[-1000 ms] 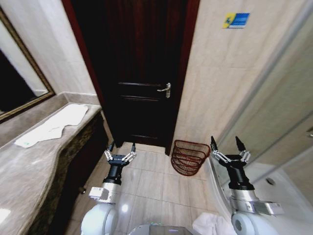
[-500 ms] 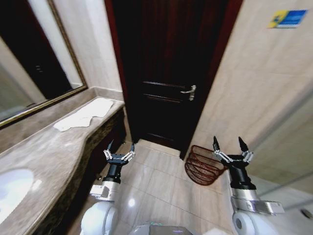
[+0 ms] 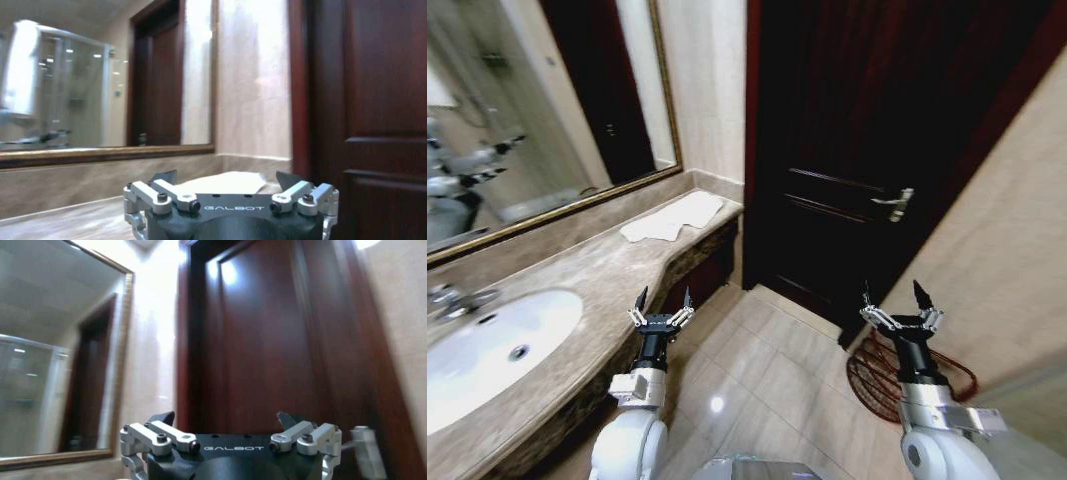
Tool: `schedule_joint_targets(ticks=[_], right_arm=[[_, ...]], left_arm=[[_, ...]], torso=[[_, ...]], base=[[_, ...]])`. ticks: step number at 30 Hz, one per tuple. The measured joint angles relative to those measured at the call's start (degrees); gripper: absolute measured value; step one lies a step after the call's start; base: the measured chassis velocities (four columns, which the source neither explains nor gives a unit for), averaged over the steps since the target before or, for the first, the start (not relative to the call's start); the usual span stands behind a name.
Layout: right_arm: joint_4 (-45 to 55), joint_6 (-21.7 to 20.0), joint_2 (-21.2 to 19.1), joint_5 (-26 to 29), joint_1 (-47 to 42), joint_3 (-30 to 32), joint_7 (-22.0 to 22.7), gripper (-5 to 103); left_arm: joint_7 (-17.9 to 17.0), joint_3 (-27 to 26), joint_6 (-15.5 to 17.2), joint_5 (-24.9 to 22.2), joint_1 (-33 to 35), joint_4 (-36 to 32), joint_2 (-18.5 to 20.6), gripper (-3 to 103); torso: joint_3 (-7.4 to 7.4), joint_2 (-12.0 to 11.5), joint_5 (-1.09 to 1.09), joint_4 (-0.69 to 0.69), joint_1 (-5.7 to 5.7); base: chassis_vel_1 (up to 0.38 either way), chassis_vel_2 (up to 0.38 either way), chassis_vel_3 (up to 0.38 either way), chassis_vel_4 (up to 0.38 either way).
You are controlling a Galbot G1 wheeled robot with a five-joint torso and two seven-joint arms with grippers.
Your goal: Discard the used towel into the hamper.
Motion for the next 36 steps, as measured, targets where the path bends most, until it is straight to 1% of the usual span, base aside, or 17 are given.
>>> schedule_joint_targets(ticks=[1,3,5,9,12,20,26,34,36], right_arm=[[0.0,0.0,0.0,0.0,0.0,0.0,0.0,100],[0.1,0.1,0.1,0.5,-0.3,0.0,-1.1,100],[0.7,0.2,0.2,0.7,-0.7,0.0,-2.6,100],[0.9,0.2,0.3,1.1,-0.9,-0.2,-4.0,100],[1.0,0.2,0.6,1.1,-0.9,-0.3,-4.7,100],[1.5,0.4,0.9,1.8,-1.0,-0.2,-6.4,100],[1.3,1.2,1.2,1.7,-1.6,-0.2,-7.0,100],[0.6,1.3,1.1,1.7,-1.4,-0.2,-7.1,100],[0.3,1.3,1.1,1.7,-1.3,-0.3,-7.1,100]], left_arm=[[0.0,0.0,0.0,0.0,0.0,0.0,0.0,98],[0.1,-0.2,0.5,1.7,0.4,-0.2,0.0,98],[-0.6,-0.2,0.2,2.4,0.2,0.0,0.0,100],[-0.5,-0.1,-1.4,2.4,0.1,0.2,0.0,100],[-0.3,0.0,-1.2,2.4,0.2,0.0,0.0,100],[-0.8,-0.3,0.2,1.0,-0.3,0.4,0.0,100],[-0.5,-0.4,0.3,-0.9,-0.8,1.3,0.0,100],[-0.3,-0.5,0.9,-1.3,-1.3,2.0,0.0,100],[-0.3,-0.5,0.9,-1.3,-1.3,2.2,0.0,100]], torso=[[0.00,0.0,0.00,0.00,0.00],[0.00,0.0,0.01,0.02,0.00],[0.00,0.0,0.00,0.01,0.00],[0.00,0.0,0.01,-0.03,0.00],[0.00,0.0,0.02,-0.03,-0.01],[0.00,0.0,0.01,-0.01,0.00],[0.00,0.0,0.01,0.00,0.00],[0.00,0.0,0.01,-0.01,0.00],[0.00,0.0,0.01,0.00,0.00]], base=[[0.125,0.118,0.106,0.121],[0.114,0.112,0.099,0.103],[0.077,0.058,0.079,0.070],[0.026,0.017,0.023,0.025],[0.000,0.000,0.000,0.000],[-0.077,0.074,0.079,-0.079],[-0.125,0.118,0.121,-0.113],[-0.132,0.114,0.127,-0.125],[-0.150,0.150,0.155,-0.164]])
